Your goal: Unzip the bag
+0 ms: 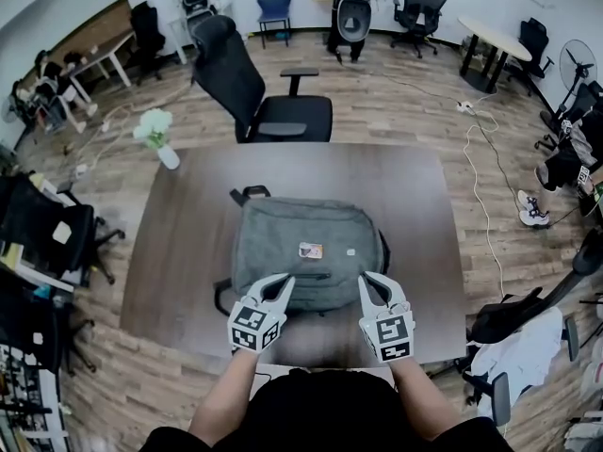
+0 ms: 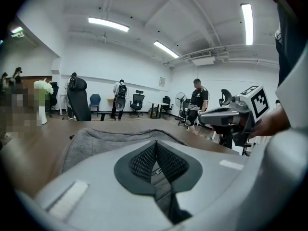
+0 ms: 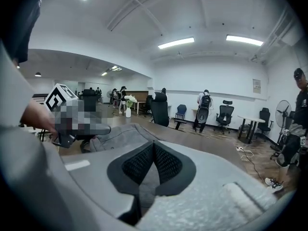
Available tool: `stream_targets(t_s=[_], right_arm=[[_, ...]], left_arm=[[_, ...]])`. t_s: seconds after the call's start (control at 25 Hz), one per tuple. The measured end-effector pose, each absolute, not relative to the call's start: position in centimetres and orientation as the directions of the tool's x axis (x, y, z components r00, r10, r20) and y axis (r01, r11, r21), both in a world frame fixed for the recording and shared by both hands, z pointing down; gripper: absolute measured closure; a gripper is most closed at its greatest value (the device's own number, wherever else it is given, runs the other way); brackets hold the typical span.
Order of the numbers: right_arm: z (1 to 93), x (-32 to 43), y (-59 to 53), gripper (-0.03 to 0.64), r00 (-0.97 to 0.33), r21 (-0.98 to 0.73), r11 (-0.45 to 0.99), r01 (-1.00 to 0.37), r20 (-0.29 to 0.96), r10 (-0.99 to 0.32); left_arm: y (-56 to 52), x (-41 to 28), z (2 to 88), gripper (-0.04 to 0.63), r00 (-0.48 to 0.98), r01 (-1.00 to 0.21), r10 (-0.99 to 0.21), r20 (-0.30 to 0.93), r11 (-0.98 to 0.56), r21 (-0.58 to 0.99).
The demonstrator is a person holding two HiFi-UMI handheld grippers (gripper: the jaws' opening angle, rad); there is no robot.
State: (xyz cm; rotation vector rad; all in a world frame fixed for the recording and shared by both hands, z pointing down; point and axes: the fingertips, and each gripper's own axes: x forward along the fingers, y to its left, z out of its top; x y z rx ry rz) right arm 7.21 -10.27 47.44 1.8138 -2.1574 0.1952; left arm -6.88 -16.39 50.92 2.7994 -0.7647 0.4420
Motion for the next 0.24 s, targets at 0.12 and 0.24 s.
stream_targets(t_s=[0.12,0.24], right_arm=[[47.15,7.78,-10.16,0.615,-0.128,0.100,0.167,-0.981,0.315,-0.940],[47.28,8.26,-10.02,0.615,-0.114,0.100,0.153,-0.983,0.319,-0.941]], left_arm=[[-16.14,-6.39,50.72,0.575,0.824,-0.516,-0.457,0.334,-0.850,0.110],[-16.02,-6.26,50.51,0.575,0.824,-0.516,-0.460,0.331,-0.850,0.104]])
